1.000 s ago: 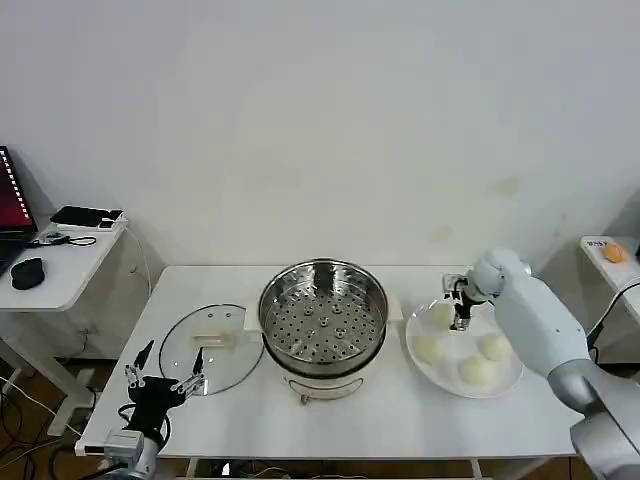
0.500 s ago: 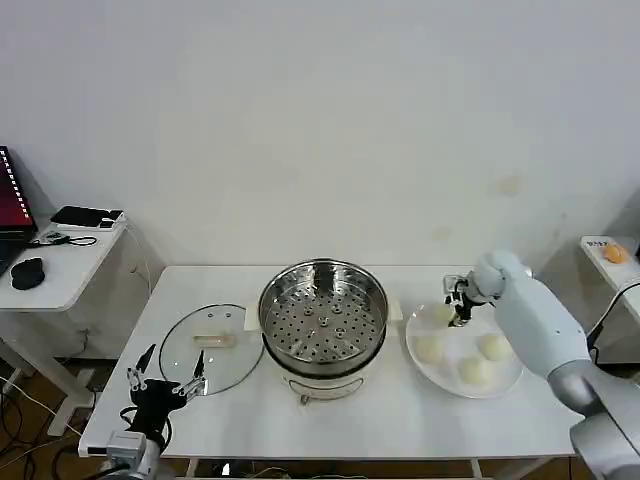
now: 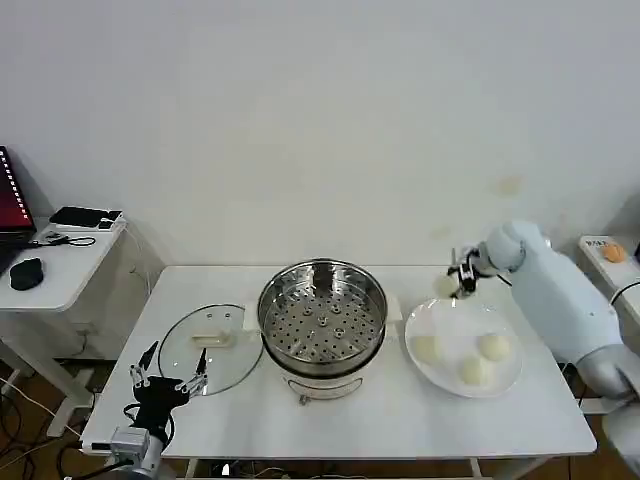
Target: Take steamed baozi put them in steamer then cover it.
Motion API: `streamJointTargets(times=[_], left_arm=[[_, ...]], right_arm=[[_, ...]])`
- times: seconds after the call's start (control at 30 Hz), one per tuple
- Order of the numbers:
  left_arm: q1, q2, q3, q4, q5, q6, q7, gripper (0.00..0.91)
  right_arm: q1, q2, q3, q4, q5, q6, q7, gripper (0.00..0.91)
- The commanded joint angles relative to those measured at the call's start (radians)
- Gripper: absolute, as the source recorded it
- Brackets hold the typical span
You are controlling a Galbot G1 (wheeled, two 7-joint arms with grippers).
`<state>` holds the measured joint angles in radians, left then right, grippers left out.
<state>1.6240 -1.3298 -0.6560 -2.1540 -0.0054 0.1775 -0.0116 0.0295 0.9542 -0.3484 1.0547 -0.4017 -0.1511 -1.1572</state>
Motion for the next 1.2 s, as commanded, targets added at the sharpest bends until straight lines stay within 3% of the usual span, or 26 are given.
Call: streamJointTargets(times=[0.03, 0.2, 0.3, 0.33, 0.53, 0.63, 0.73, 0.77, 1.03, 1.2], left_arm=[[0.002, 0.002, -0.005, -0.014, 0.009, 0.002, 0.003, 0.907], [0.003, 0.000, -0.013, -0.017, 0.006, 0.003, 0.001, 0.907], [0.010, -0.005, -0.013, -0.016, 0.007, 0.003, -0.001, 0.907], [0.014, -0.009, -0.012, -0.015, 0.008, 0.003, -0.002, 0.907], [0.035, -0.034, -0.009, -0.008, 0.028, 0.002, -0.006, 0.907], [0.043, -0.038, -0.011, -0.010, 0.037, 0.001, -0.006, 0.907], [0.047, -0.045, -0.014, -0.015, 0.037, 0.001, -0.008, 0.907], [0.047, -0.047, -0.013, -0.013, 0.037, 0.001, -0.008, 0.907], [0.040, -0.057, -0.003, -0.001, 0.055, 0.006, -0.005, 0.907], [0.038, -0.060, 0.002, 0.001, 0.064, 0.007, -0.004, 0.907]], right_arm=[[0.221, 0.040, -0.170, 0.094, 0.225, -0.054, -0.038, 0.645], [0.255, 0.162, -0.164, 0.014, 0.247, -0.020, -0.075, 0.635], [0.250, 0.237, -0.140, -0.102, 0.306, 0.217, -0.117, 0.645], [0.245, 0.273, -0.127, -0.145, 0.335, 0.341, -0.139, 0.645], [0.199, 0.275, -0.165, -0.052, 0.215, 0.558, -0.146, 0.645], [0.188, 0.253, -0.218, 0.042, 0.120, 0.614, -0.145, 0.655], [0.181, 0.231, -0.234, 0.153, -0.141, 0.668, -0.151, 0.645], [0.181, 0.227, -0.235, 0.170, -0.178, 0.674, -0.148, 0.655], [0.195, 0.237, -0.248, 0.210, -0.249, 0.741, -0.134, 0.645], [0.187, 0.261, -0.269, 0.206, -0.290, 0.776, -0.094, 0.645]])
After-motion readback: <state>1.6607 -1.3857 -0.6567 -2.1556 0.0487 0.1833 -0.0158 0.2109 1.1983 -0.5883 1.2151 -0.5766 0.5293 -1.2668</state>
